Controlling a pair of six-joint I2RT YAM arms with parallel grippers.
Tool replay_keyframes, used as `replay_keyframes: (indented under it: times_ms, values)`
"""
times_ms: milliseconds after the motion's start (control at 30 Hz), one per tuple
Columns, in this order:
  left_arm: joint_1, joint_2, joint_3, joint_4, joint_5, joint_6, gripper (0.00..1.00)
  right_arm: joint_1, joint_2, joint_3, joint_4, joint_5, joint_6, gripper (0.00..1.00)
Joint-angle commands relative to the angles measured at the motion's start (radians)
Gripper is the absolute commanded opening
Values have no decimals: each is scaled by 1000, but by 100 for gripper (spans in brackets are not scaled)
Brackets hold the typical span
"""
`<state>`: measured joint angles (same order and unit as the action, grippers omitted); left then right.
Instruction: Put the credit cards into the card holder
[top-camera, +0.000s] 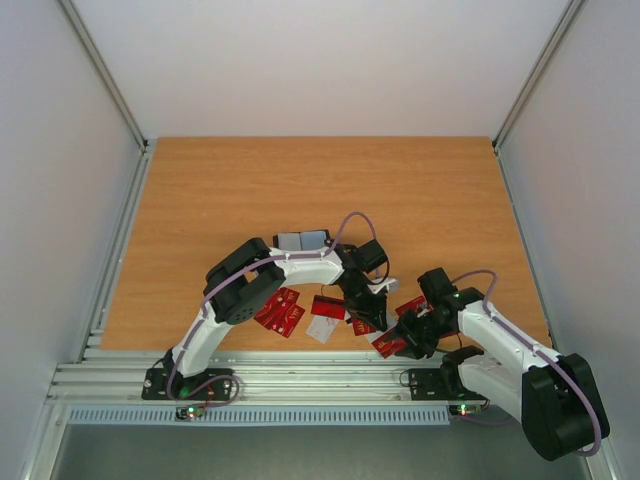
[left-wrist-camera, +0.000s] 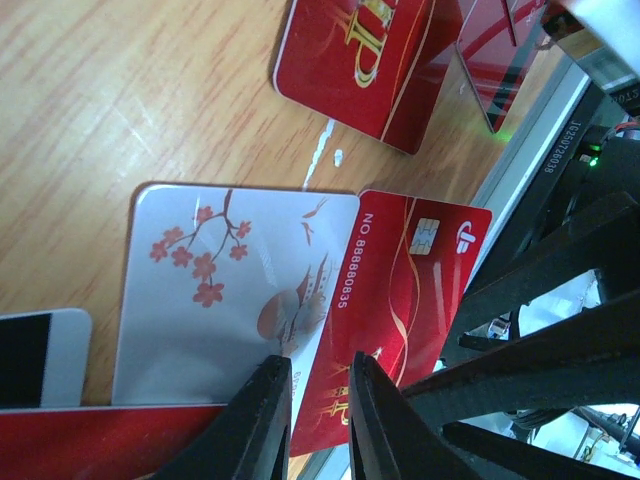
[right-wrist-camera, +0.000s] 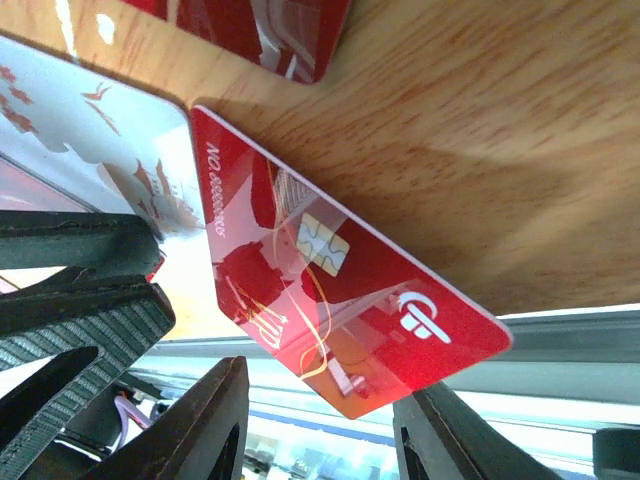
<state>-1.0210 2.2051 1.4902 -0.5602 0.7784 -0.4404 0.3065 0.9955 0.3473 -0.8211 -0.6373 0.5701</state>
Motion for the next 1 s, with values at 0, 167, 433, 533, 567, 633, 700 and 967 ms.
replay_keyframes:
  times_ms: [0,167,433,533,567,633,700,967]
  values:
    - [-11,57,3,-77,-34,24,20,-5,-9,48,14,-16,-13,39]
    - [-11,61,15,-92,-36,32,20,-6,8,67,-1,-5,-26,33]
    - [-11,61,25,-102,-33,41,20,-6,29,103,-20,12,-45,28]
    - [-11,63,34,-113,-33,46,20,-6,38,110,-15,14,-49,26]
    - [-11,65,38,-117,-33,47,20,-6,41,116,-15,17,-50,25]
    - [-11,66,42,-123,-32,52,20,-6,44,122,-13,21,-52,25]
    - [-11,67,46,-129,-30,56,20,-6,50,128,-7,22,-54,25]
    - [-8,78,75,-159,-19,75,20,-6,79,152,9,27,-70,25]
